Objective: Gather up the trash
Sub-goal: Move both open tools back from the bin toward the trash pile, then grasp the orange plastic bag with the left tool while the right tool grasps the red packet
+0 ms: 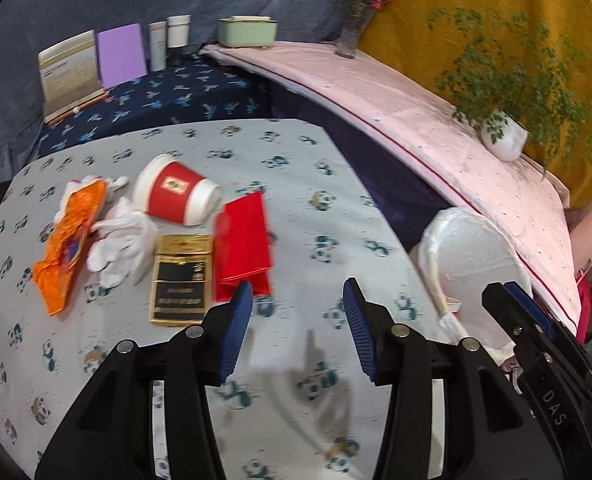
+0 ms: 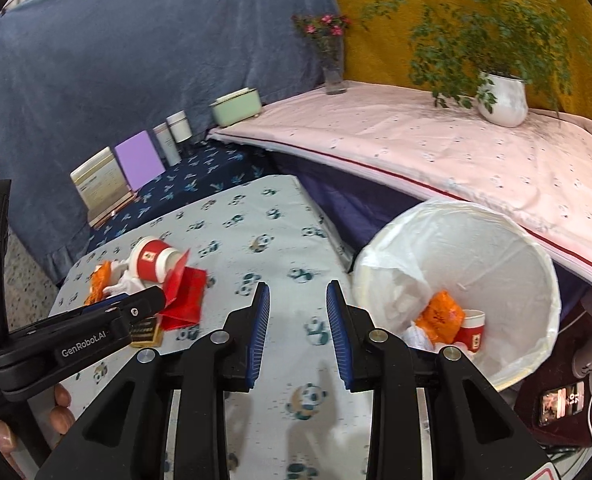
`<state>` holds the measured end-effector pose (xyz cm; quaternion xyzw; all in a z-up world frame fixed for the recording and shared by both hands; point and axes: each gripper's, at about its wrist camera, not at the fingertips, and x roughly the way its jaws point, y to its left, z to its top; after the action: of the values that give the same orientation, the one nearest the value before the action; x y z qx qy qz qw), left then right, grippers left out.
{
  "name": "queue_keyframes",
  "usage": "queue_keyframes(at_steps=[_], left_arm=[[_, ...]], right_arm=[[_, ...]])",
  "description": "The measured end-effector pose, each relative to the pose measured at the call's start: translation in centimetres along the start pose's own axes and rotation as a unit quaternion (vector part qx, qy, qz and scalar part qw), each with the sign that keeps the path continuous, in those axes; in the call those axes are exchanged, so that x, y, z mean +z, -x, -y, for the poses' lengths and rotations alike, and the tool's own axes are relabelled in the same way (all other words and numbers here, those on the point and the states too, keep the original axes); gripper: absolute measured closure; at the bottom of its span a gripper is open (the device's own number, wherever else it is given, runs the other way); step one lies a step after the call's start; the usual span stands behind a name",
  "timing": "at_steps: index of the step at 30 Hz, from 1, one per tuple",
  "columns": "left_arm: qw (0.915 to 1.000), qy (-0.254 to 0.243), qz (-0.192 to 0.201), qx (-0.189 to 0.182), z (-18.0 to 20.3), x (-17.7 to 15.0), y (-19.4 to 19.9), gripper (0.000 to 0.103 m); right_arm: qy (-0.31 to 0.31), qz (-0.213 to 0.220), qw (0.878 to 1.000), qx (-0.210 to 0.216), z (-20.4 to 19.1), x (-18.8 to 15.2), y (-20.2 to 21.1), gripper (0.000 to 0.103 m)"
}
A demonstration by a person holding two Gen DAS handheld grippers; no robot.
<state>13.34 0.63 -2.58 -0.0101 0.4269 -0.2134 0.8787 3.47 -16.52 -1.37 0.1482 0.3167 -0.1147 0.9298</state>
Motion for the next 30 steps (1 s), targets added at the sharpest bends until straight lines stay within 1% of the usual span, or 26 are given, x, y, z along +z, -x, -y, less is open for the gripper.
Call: queue_keyframes(at_steps=[5, 9, 12, 20, 22, 24, 28, 30], left_arm=[[0.9993, 0.032, 0.000, 0.019, -4.1, -0.5, 0.5, 0.058], [0.9981, 0.045, 0.003, 0.042, -6.9, -1.0, 1.1, 0.058], [0.9971, 0.055, 0.003, 0.053, -8.6, -1.4, 1.4, 0.056], [0.9935, 0.077, -0.003, 0.084, -12.8, -2.4, 1.4, 0.055], [0.9926, 0.080, -0.003, 0.091, -13.6, -2.6, 1.4, 0.053], [0.9917, 0.083, -0.001, 0.098, -14.2, -2.7, 1.4, 0.048], [0.9899, 0.087, 0.001, 0.112, -15.4, -2.8, 1.1, 0.043], [0.9890, 0.089, 0.001, 0.118, -16.0, -2.8, 0.8, 0.038]], right_arm=[[0.019, -0.011, 1.000, 0.017, -3.1, -0.5, -0.9, 0.074], [0.032, -0.019, 0.999, 0.027, -5.0, -0.9, -1.5, 0.074], [0.039, -0.027, 0.998, 0.033, -6.4, -1.3, -2.0, 0.074], [0.055, -0.043, 0.997, 0.044, -9.1, -2.4, -3.4, 0.074], [0.058, -0.048, 0.996, 0.046, -9.7, -2.6, -3.9, 0.074], [0.060, -0.051, 0.996, 0.048, -10.0, -2.7, -4.3, 0.074], [0.062, -0.058, 0.995, 0.050, -10.5, -3.0, -5.3, 0.074], [0.061, -0.062, 0.995, 0.051, -10.7, -3.1, -5.9, 0.074]])
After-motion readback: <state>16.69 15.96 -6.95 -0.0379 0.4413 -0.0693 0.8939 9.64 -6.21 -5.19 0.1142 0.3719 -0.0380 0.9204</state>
